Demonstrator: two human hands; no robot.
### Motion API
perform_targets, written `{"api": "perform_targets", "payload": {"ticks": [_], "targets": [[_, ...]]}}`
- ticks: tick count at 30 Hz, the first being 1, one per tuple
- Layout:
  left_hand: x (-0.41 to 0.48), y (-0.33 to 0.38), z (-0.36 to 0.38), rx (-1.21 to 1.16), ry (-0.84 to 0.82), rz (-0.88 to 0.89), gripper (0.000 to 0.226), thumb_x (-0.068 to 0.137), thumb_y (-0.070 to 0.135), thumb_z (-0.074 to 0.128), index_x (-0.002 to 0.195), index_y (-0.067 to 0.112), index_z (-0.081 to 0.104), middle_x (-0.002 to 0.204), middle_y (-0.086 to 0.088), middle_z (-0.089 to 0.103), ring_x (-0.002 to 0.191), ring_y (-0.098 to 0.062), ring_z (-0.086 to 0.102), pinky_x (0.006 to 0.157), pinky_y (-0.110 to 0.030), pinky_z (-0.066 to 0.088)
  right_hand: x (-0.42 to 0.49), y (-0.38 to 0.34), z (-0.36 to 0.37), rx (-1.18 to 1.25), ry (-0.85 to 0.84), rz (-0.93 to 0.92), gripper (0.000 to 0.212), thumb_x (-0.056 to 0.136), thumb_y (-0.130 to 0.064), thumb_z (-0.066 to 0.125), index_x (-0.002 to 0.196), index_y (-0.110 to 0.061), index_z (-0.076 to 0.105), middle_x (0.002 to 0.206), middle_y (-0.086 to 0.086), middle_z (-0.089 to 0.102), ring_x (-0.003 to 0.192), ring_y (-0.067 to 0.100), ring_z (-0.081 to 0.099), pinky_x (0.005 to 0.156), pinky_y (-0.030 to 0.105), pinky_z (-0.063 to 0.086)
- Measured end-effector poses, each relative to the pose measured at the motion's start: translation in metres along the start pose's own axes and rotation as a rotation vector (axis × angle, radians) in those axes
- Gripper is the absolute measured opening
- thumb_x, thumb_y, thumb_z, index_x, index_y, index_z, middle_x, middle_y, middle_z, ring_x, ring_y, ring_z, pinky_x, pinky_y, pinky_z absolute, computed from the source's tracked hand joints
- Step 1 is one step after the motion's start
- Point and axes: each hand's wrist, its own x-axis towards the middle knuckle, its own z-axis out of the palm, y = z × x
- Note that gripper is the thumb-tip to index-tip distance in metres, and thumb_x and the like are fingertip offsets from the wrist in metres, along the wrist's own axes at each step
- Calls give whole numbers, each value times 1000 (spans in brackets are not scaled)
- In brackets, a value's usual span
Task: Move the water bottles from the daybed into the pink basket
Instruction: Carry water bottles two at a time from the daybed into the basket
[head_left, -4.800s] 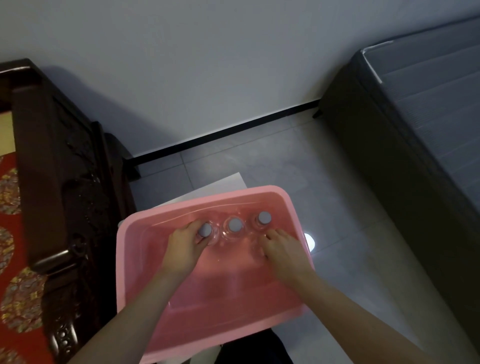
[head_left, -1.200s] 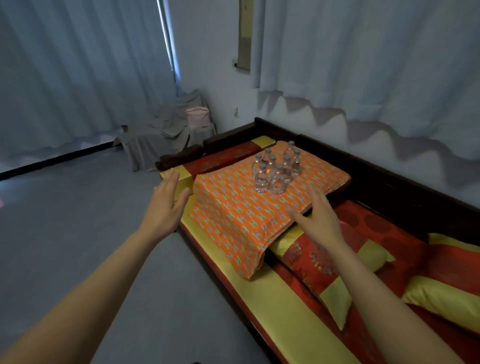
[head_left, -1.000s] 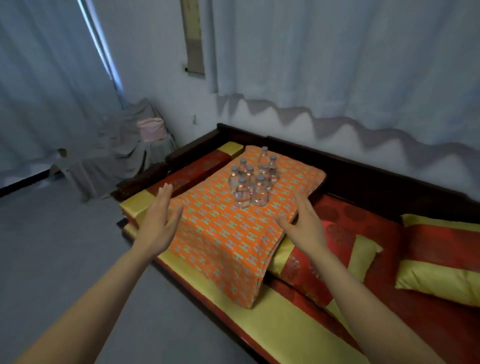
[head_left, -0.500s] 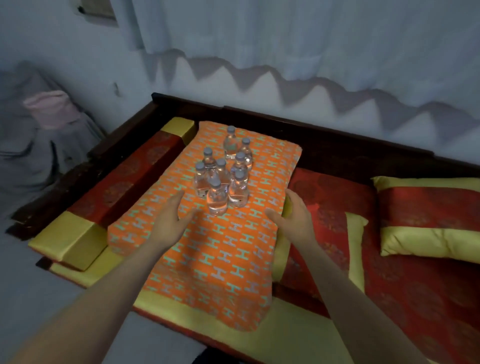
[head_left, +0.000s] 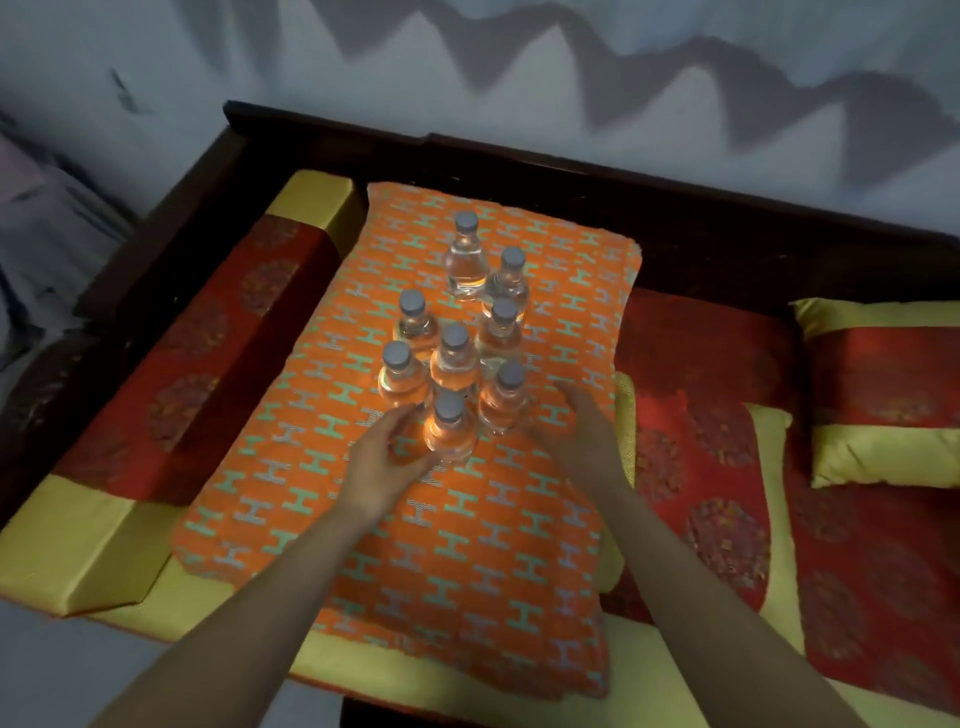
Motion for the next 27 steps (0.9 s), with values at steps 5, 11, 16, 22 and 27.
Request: {"api": "perform_targets", "payload": {"ticks": [5,11,16,22,27], "targets": [[22,-4,14,-25,-8,21,62,69,20,83,125,15,57,120,-1,63,105,-18,61,92,-39,52,25,-13,16,41,-42,-85,69,72,-41,79,132,-21,50,130,-8,53,112,6,47,87,20,36],[32,-16,15,-44,-63,63,66,63,27,87,121,28,56,118,6,62,106,-12,61,87,-26,52,34,-13,31,22,-62,-107,52,70,-35,78,118,-30,58,102,-24,58,87,-13,54,70,6,36],[34,-20,18,-20,-125,63,73,61,27,87,123,35,50,123,11,59,113,-7,56,95,-31,49,34,-12,35,27,-42,-115,57,64,-49,69,118,-33,58,97,-26,60,87,-22,54,71,3,40],[34,-27,1,72,-93,136,63,60,41,84,116,37,54,112,20,63,102,-1,61,83,-23,53,28,4,33,-99,-11,-139,52,67,-28,82,114,-29,58,100,-15,61,91,12,59,76,29,50],[31,-31,-6,51,-85,119,67,62,28,88,120,34,53,116,20,61,106,1,59,86,-22,53,24,12,34,-86,15,-149,56,67,-26,83,115,-30,55,107,-10,61,97,18,60,80,45,54]]}}
